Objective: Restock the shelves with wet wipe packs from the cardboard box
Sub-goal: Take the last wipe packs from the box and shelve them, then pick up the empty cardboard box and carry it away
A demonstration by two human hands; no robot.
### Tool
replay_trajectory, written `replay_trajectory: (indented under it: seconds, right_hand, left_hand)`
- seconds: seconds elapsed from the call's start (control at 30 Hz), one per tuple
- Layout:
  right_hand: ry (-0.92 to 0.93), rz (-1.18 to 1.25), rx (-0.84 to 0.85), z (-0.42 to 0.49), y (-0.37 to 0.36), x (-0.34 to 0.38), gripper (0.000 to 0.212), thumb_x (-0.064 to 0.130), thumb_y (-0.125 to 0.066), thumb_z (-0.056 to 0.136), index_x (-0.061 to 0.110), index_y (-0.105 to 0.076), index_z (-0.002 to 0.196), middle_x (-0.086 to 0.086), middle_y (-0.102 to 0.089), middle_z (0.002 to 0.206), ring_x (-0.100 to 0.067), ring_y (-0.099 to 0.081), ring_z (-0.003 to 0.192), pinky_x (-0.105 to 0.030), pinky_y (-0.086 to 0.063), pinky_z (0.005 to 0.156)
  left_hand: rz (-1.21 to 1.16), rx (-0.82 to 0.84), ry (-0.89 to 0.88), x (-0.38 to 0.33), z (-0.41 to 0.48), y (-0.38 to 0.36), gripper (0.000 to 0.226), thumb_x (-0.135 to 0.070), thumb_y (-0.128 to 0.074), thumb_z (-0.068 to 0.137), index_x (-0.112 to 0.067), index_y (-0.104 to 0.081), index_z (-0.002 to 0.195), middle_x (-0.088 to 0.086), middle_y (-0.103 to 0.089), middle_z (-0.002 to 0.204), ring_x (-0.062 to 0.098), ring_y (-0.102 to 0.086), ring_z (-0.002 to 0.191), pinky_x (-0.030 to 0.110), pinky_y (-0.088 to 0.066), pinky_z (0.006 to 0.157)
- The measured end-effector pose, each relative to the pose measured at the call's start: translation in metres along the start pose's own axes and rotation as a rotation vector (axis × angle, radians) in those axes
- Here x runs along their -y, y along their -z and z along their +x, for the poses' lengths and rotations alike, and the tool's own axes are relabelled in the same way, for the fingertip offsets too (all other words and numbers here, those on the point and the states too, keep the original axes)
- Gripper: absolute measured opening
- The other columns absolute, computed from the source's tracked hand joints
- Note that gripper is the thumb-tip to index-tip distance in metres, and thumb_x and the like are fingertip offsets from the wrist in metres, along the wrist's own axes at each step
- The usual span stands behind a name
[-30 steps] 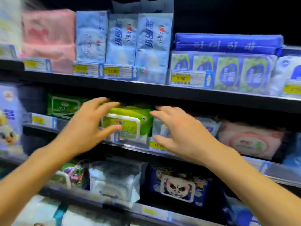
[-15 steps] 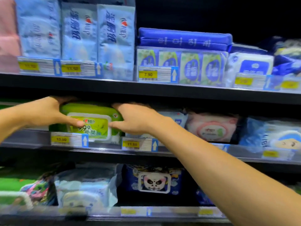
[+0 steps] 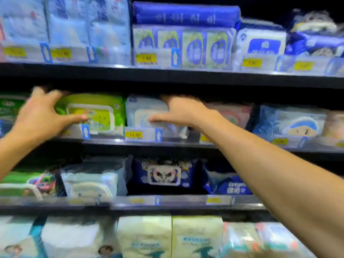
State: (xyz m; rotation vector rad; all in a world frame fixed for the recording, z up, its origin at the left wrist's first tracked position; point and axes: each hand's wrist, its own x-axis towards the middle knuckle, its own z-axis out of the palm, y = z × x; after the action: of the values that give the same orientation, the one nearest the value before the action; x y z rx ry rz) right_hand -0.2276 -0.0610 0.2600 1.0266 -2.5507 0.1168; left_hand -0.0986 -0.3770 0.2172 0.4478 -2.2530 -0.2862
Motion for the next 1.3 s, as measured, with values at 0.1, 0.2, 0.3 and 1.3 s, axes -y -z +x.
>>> replay_trajectory:
  seconds: [0.1, 0.2, 0.3, 1.3]
  right_hand:
    - [0.036, -0.128, -0.132, -0.011, -0.011, -0.001, 0.078, 0.078, -0.048, 0.087, 0.028, -0.044, 0.146, -0.017, -0.065, 0.131, -0.041, -0.062, 0.116, -0.046, -0.05, 0.087]
    - [0.036, -0.123, -0.159, -0.016, -0.011, -0.006, 0.076, 0.077, -0.048, 0.088, 0.029, -0.044, 0.147, -0.014, -0.066, 0.129, -0.04, -0.063, 0.114, -0.046, -0.051, 0.084]
    - [0.012, -0.082, -0.12, -0.019, 0.0, 0.001, 0.07, 0.067, -0.059, 0.088, 0.025, -0.048, 0.143, -0.012, -0.065, 0.13, -0.038, -0.062, 0.116, -0.043, -0.048, 0.082]
    - [-0.344, 0.249, 0.593, -0.506, -0.206, -0.238, 0.079, 0.044, -0.076, 0.084, 0.022, -0.043, 0.152, -0.005, -0.046, 0.157, -0.026, -0.04, 0.145, -0.039, -0.031, 0.118]
  left_hand:
    - [-0.016, -0.117, -0.048, -0.009, -0.019, -0.016, 0.065, -0.053, -0.075, 0.078, -0.015, -0.051, 0.125, 0.024, -0.051, 0.118, 0.047, -0.049, 0.11, 0.058, -0.046, 0.096]
    - [-0.001, -0.156, -0.026, -0.014, -0.021, -0.014, 0.07, -0.071, -0.063, 0.075, -0.022, -0.048, 0.123, 0.02, -0.052, 0.121, 0.046, -0.051, 0.111, 0.059, -0.046, 0.096]
    - [0.014, -0.123, 0.017, -0.021, -0.028, 0.001, 0.078, -0.083, -0.054, 0.066, -0.028, -0.047, 0.121, 0.016, -0.048, 0.127, 0.044, -0.047, 0.119, 0.061, -0.045, 0.097]
    - [-0.406, 0.991, 0.23, -0.233, -0.451, -0.221, 0.062, -0.051, -0.079, 0.075, -0.037, -0.054, 0.13, -0.002, -0.052, 0.133, 0.012, -0.053, 0.122, 0.033, -0.044, 0.105]
